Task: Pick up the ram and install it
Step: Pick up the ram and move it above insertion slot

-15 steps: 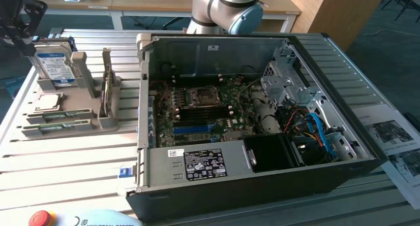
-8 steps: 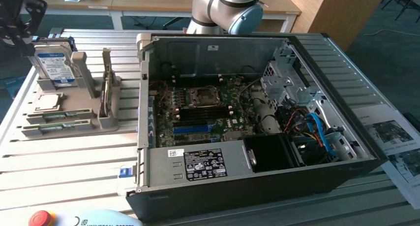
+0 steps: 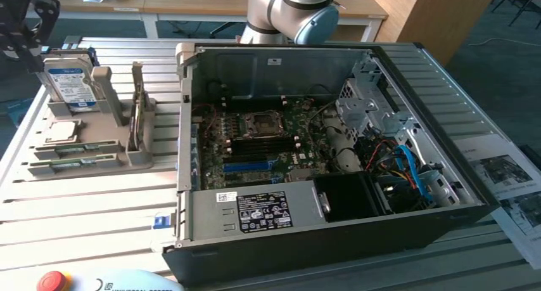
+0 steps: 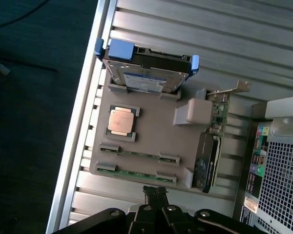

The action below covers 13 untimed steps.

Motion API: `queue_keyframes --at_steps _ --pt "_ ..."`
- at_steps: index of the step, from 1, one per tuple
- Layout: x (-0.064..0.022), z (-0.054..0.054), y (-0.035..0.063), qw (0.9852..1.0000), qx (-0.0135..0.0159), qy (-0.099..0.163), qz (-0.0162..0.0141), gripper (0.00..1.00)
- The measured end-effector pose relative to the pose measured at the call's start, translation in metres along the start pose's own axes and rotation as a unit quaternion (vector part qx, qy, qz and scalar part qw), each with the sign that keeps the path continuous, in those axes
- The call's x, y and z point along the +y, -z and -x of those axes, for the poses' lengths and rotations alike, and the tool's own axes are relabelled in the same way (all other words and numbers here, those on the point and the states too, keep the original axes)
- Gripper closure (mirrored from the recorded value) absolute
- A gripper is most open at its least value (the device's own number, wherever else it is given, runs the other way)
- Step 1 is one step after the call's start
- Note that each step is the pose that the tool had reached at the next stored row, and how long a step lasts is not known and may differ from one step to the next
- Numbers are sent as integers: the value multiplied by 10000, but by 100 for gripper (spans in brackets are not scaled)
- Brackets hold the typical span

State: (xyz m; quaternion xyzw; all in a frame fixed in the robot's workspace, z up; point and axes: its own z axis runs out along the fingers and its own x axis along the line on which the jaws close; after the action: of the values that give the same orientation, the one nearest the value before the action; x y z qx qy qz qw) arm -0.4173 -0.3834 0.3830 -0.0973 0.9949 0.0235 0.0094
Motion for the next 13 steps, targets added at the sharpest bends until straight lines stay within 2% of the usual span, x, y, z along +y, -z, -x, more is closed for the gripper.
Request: queue_keyframes --at_steps 7,13 --pt "0 0 0 9991 19 412 10 90" --pt "0 0 0 9970 35 773 18 90"
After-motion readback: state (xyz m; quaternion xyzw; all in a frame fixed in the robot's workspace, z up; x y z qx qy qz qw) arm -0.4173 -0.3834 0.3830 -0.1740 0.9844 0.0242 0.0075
